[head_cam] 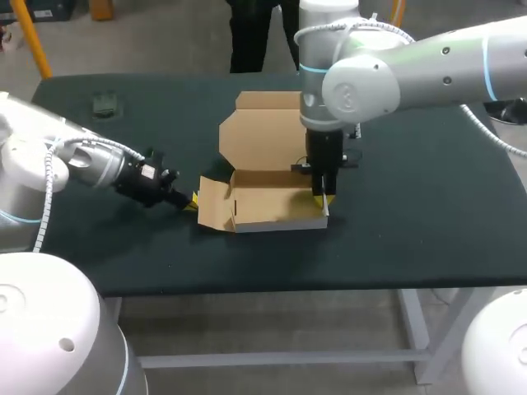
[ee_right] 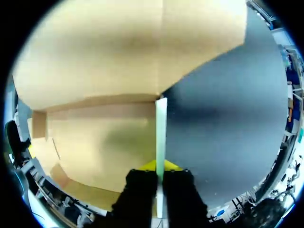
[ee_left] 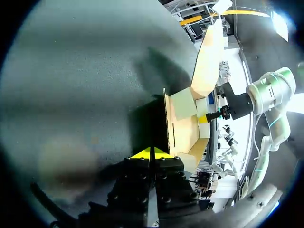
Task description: Assemble the packaging by folding the flat box into shape, placing the metal phone stand inside, and closing the box properly
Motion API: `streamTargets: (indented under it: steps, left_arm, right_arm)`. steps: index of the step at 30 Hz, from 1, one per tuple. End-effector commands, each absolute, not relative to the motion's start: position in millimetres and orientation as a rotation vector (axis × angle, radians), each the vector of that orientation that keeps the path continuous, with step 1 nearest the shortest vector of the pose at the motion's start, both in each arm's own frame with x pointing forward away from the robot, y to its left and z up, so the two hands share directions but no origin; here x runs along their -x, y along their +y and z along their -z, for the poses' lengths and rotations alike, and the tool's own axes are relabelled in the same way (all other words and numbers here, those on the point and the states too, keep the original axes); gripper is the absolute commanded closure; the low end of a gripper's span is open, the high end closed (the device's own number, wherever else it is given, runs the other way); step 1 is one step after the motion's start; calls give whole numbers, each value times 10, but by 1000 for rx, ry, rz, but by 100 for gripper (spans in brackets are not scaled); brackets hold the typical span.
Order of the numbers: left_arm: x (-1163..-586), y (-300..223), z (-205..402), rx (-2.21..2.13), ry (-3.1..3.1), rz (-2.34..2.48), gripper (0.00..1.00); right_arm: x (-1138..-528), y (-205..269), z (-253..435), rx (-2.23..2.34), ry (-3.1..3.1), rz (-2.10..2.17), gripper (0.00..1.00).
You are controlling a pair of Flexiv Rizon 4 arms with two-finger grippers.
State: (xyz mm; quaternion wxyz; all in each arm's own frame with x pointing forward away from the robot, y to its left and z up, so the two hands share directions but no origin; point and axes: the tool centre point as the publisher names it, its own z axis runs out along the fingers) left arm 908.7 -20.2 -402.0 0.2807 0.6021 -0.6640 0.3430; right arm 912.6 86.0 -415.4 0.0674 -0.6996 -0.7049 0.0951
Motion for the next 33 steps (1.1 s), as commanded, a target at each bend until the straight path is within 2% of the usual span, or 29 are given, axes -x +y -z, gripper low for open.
streamTargets:
  steps: [1,23,24,25,26,29,33]
  left_arm:
    - [-9115,-224,4040,-1569,-1762,-950,100]
    - [-9044,-598,3701,-1424,-1740,-1071,100]
    - [-9043,-613,3694,-1424,-1742,-1070,98]
    - [-9042,-624,3688,-1426,-1744,-1069,89]
    - [-9037,-635,3678,-1424,-1746,-1070,71]
    - [-9027,-666,3656,-1418,-1748,-1076,54]
    - [-9011,-715,3635,-1413,-1749,-1085,51]
  right_arm:
    - [-9130,870,4166,2107,-2124,-291,100]
    - [-9130,870,4166,2107,-2124,-291,100]
    - [-9130,870,4166,2107,-2124,-291,100]
    - [-9130,870,4166,2107,-2124,-291,100]
    - [-9130,870,4166,2107,-2124,-291,100]
    - [-9130,870,4166,2107,-2124,-291,100]
    - [-9130,870,4166,2107,-2124,-291,100]
